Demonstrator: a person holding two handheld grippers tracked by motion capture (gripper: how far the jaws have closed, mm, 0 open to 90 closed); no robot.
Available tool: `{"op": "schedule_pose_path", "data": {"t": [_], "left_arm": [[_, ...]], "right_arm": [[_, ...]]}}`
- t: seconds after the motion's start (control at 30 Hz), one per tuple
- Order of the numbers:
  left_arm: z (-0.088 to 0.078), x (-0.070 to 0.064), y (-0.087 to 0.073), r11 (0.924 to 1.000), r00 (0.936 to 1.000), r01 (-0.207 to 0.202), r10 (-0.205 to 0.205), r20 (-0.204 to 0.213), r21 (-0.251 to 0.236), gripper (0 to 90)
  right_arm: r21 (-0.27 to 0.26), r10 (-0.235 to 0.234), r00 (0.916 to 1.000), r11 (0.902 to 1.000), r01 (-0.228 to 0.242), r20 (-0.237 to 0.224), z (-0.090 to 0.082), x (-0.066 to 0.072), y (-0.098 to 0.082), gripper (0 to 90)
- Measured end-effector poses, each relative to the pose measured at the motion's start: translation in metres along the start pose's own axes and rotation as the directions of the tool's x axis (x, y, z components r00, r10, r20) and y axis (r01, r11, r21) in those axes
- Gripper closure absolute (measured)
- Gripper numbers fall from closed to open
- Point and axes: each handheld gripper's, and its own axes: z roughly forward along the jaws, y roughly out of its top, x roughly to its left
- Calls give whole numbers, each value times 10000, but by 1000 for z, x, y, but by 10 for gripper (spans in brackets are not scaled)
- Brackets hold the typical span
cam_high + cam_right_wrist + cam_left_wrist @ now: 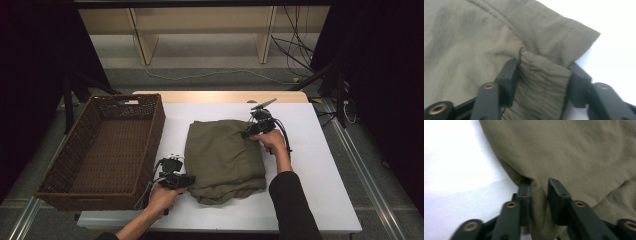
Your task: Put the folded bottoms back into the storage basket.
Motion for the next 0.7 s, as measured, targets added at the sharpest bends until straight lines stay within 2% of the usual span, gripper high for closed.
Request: {"op": "schedule_pose_path", "data": {"t": [0.1,0.17,0.23,0.33,0.37,0.5,0.63,0.7], "left_arm": [[1,1,1,9999,9999,70,-69,95,-101,824],[2,0,1,9999,10000,28,-26,90,-149,859],[2,-2,1,9998,10000,-63,64,45,-204,870],[0,-2,1,9994,9999,1,3,116,-339,875],[-1,-1,2,9995,9998,-93,98,148,-309,876],[-8,-1,5,9979,9993,-85,107,347,-638,879],[-16,-3,9,9955,9987,-165,209,463,-929,879],[-21,-3,11,9934,9978,80,-3,665,-1141,879]], "right_arm": [[-88,261,9994,9996,-263,-218,-1,-3,-1,605],[-253,430,9975,9987,-445,-565,-3,-6,-2,712],[-376,359,9965,9985,-388,-759,-4,-7,-3,760],[-512,249,9968,9983,-288,-760,-6,-4,-4,785],[-543,209,9969,9982,-251,-757,-7,-3,-4,789],[-785,5,9973,9969,-63,-736,-14,-2,-4,797],[-1145,14,9965,9934,-110,-840,-24,-1,-4,800],[-1367,-23,9954,9906,-108,-954,-32,0,-4,801]]}}
